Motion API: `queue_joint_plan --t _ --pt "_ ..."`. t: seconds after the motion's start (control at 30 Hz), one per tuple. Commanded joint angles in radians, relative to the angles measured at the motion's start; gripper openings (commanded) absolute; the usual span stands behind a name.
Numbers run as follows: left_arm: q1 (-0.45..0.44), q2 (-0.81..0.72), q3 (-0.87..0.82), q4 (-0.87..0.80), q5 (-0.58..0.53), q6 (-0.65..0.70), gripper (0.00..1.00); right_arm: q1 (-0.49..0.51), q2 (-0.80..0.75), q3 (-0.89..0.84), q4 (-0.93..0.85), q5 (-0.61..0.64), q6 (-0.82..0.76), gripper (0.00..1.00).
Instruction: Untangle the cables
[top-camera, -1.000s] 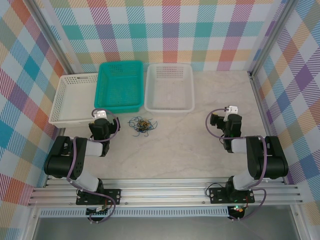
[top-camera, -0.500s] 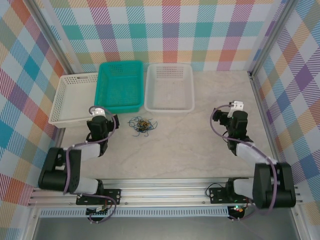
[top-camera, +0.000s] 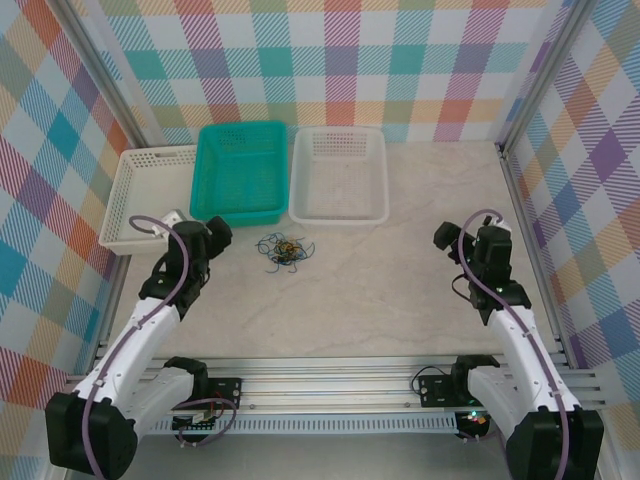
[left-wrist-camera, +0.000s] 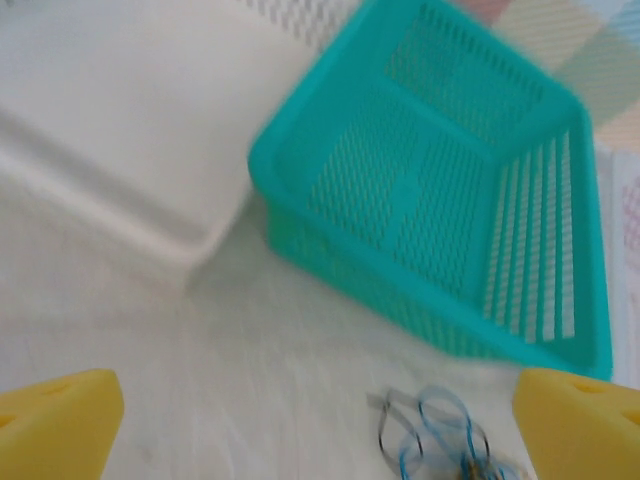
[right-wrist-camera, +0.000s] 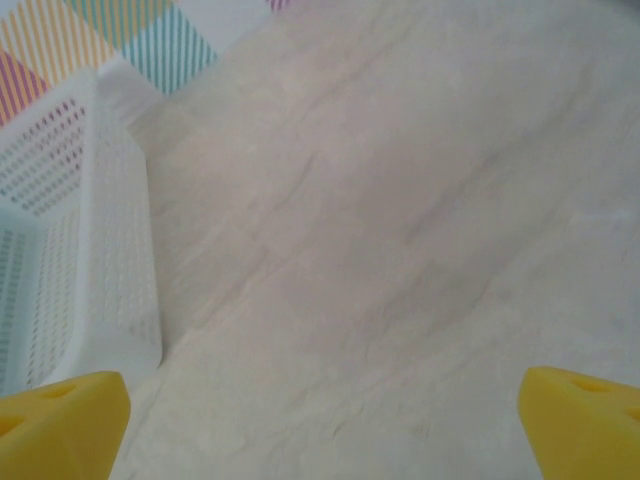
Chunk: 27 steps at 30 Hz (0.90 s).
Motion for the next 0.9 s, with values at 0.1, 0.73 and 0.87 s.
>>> queue_joint_plan --t 0.1,0.73,0.87 --pt "-0.119 0.044 -0.012 -0.115 0.266 -0.246 1.00 0.004 0.058 0.048 -0.226 -0.241 0.194 1.00" --pt "-0.399 0.595 0.382 -0.284 -0.005 -0.133 1.00 0.005 0.071 -0.023 -0.190 -0.246 0.294 1.00" --pt "-0.400 0.694 0.443 -0.278 -0.028 -0.115 0.96 0.004 0.062 -0.007 -0.198 -0.256 0.284 1.00"
